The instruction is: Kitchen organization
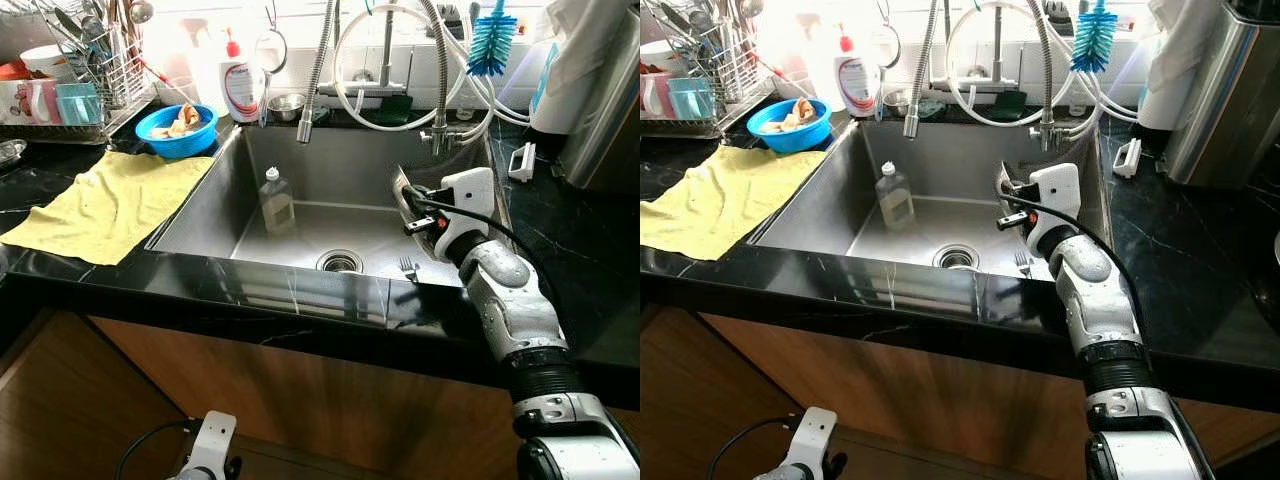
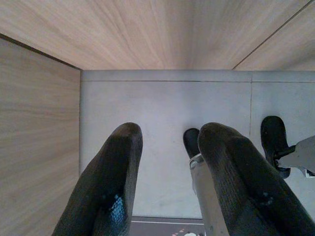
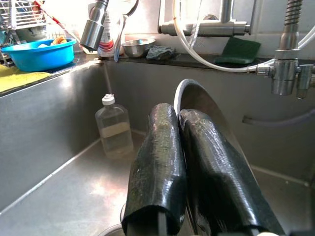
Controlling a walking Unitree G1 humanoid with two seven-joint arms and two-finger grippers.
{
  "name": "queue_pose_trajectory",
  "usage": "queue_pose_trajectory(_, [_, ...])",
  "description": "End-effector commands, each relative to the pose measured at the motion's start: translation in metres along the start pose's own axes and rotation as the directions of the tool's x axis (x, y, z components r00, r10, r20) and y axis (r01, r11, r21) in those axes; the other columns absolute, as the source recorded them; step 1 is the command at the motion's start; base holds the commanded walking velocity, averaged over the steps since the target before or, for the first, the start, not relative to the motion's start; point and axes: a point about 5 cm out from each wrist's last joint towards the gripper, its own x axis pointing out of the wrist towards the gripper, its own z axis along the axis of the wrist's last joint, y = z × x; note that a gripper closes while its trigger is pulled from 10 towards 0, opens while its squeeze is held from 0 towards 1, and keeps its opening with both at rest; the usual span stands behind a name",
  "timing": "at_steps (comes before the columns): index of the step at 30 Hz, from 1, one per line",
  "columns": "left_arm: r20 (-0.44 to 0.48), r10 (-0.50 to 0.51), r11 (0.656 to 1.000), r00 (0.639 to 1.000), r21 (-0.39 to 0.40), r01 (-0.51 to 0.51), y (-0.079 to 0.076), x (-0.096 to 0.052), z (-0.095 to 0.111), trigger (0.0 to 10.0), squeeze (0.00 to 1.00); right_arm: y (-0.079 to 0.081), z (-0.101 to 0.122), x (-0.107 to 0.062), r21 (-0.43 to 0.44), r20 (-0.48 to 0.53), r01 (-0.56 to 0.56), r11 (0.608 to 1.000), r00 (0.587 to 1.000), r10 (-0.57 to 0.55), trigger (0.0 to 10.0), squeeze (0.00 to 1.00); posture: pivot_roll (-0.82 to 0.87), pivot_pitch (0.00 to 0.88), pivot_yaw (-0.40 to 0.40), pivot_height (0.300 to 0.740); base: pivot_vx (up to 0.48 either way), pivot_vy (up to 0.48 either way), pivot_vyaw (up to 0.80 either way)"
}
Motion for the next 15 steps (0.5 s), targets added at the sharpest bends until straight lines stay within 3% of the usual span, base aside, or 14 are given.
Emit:
queue_pose_trajectory(1, [-0.015,0.014,1.0,1.0,-0.005,-0.014,0.0038,-0.001,-0.0035,10.0,0.0,0.002,0.0104,0.0051,0.004,0.046,-0.007,1.0,0.999,0.007,10.0,0.64,-0.19,0.0,0.075,0.74,0.0,0.0,0.0])
queue_pose_trajectory(2, [-0.015,0.014,1.0,1.0,-0.005,-0.014,0.0038,-0.001,-0.0035,10.0,0.0,0.0017,0.0102,0.0056,0.003,0.049,-0.006,1.0,0.999,0.006,10.0,0.7,-0.19,0.0,0.075,0.74,0.0,0.0,0.0])
queue_pose_trajectory(12, [-0.017,0.015,1.0,1.0,-0.003,-0.015,0.0045,-0.0012,-0.0041,10.0,0.0,0.001,0.0079,0.0071,0.001,0.055,0.002,1.0,0.998,-0.002,10.0,0.69,-0.19,0.0,0.077,0.74,0.0,0.0,0.0])
queue_pose_trajectory(13, [-0.017,0.015,1.0,1.0,-0.003,-0.015,0.0047,-0.0012,-0.0042,10.0,0.0,0.0013,0.0081,0.0073,-0.004,0.058,0.001,1.0,0.998,-0.001,10.0,0.73,-0.19,0.0,0.078,0.74,0.0,0.0,0.0])
queue_pose_trajectory(14, [-0.017,0.015,1.0,1.0,-0.002,-0.015,0.0048,-0.0012,-0.0042,10.0,0.0,0.0017,0.0089,0.0077,-0.01,0.063,0.002,1.0,0.998,-0.001,10.0,0.65,-0.19,0.0,0.078,0.74,0.0,0.0,0.0])
queue_pose_trajectory(15, [-0.018,0.015,1.0,1.0,-0.002,-0.015,0.0048,-0.0012,-0.0042,10.0,0.0,0.0018,0.0092,0.0078,-0.012,0.064,0.002,1.0,0.998,-0.001,10.0,0.65,-0.19,0.0,0.078,0.74,0.0,0.0,0.0])
